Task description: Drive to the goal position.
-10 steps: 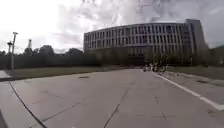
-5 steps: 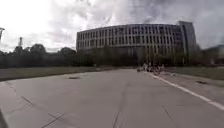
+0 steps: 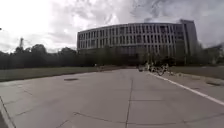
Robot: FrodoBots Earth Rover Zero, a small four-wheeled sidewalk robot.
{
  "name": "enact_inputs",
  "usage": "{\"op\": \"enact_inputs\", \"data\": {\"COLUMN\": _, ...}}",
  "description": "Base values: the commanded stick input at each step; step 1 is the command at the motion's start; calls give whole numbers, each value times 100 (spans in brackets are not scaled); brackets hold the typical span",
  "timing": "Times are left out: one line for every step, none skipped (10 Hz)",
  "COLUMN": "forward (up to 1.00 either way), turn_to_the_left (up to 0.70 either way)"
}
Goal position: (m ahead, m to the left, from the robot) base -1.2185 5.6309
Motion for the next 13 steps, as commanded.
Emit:
{"op": "enact_inputs", "data": {"forward": 0, "turn_to_the_left": 0}}
{"op": "enact_inputs", "data": {"forward": 0, "turn_to_the_left": 0}}
{"op": "enact_inputs", "data": {"forward": 0, "turn_to_the_left": 0}}
{"op": "enact_inputs", "data": {"forward": 0, "turn_to_the_left": 0}}
{"op": "enact_inputs", "data": {"forward": 4, "turn_to_the_left": 0}}
{"op": "enact_inputs", "data": {"forward": 56, "turn_to_the_left": 0}}
{"op": "enact_inputs", "data": {"forward": 100, "turn_to_the_left": 0}}
{"op": "enact_inputs", "data": {"forward": 100, "turn_to_the_left": 0}}
{"op": "enact_inputs", "data": {"forward": 100, "turn_to_the_left": 0}}
{"op": "enact_inputs", "data": {"forward": 100, "turn_to_the_left": 0}}
{"op": "enact_inputs", "data": {"forward": 100, "turn_to_the_left": 0}}
{"op": "enact_inputs", "data": {"forward": 100, "turn_to_the_left": 0}}
{"op": "enact_inputs", "data": {"forward": 100, "turn_to_the_left": 0}}
